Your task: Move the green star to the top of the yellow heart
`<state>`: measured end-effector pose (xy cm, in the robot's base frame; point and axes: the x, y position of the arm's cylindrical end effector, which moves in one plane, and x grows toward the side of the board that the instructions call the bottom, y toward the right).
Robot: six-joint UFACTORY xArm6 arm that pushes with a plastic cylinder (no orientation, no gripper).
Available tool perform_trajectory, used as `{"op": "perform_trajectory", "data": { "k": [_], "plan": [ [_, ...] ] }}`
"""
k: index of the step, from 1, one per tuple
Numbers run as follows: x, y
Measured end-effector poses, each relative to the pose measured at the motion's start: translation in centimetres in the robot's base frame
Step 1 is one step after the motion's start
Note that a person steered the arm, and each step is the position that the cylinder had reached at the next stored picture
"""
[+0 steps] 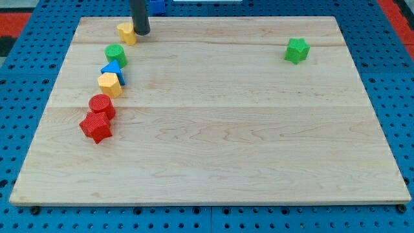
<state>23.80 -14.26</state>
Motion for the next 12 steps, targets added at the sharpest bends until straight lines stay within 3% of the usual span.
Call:
{"op": "perform_trajectory", "data": {
  "k": [1,3,4,6,7,8,10,11,12],
  "plan": [
    [0.3,4.9],
    [0.1,32.7],
    [1.6,36.5],
    [5.8,35.2],
    [2.6,31.1],
    [3.4,27.0],
    [4.0,30.1],
    [4.2,36.7],
    [8.5,37.5]
  ]
}}
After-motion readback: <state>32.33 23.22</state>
